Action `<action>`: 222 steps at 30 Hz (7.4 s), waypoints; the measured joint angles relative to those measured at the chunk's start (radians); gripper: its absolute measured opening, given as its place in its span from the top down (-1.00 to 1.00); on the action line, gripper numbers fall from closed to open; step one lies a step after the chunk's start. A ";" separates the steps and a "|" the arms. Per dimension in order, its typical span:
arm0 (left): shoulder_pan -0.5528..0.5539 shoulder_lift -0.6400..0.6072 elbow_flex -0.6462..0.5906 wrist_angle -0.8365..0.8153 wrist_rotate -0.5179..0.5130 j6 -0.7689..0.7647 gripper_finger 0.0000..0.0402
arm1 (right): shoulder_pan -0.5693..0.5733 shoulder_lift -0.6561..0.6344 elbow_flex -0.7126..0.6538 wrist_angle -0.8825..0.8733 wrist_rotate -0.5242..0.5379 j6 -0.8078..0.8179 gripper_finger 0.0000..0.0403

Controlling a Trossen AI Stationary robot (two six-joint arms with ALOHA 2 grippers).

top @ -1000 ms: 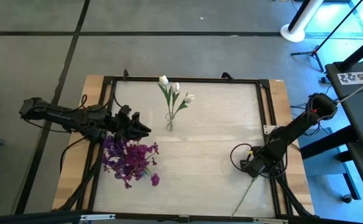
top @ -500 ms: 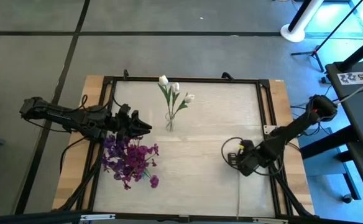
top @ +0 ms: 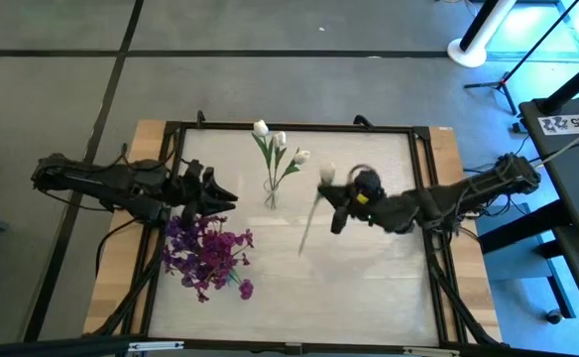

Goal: Sort flowers into vase by color
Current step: Put the white flower into the transparent vase, then return to Home Position

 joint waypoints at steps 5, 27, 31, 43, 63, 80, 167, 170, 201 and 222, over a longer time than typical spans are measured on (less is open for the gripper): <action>0.011 -0.010 0.131 -0.208 -0.037 0.054 0.37 | -0.063 0.037 0.033 0.372 -0.075 -0.487 0.97; 0.011 -0.115 0.186 -0.246 -0.056 -0.002 0.37 | -0.284 0.255 0.033 0.714 -0.256 -0.846 0.97; 0.011 -0.140 0.185 -0.239 -0.033 0.028 0.37 | -0.282 0.263 0.033 0.667 -0.265 -0.795 0.97; 0.011 -0.297 0.185 -0.237 -0.039 0.171 0.36 | -0.282 0.357 0.033 0.591 -0.311 -0.741 0.70; 0.011 -0.344 0.130 -0.314 0.033 0.330 0.36 | -0.231 0.236 0.180 -0.077 -0.313 -0.441 -0.37; 0.010 -0.449 -0.171 -0.047 0.060 0.290 0.37 | -0.114 0.020 0.036 -0.313 -0.333 -0.312 -0.19; 0.142 -0.701 -0.674 0.077 0.050 0.390 0.37 | -0.595 -1.182 -1.173 0.180 -0.890 -0.697 0.34; 0.142 -0.701 -0.674 0.077 0.051 0.390 0.37 | -0.595 -1.182 -1.173 0.177 -0.878 -0.697 0.34; 0.142 -0.701 -0.674 0.076 0.051 0.390 0.36 | -0.524 -1.293 -1.173 0.173 -0.872 -0.697 0.34; 0.142 -0.701 -0.674 0.076 0.049 0.390 0.36 | -0.509 -1.300 -1.173 0.174 -0.875 -0.697 0.34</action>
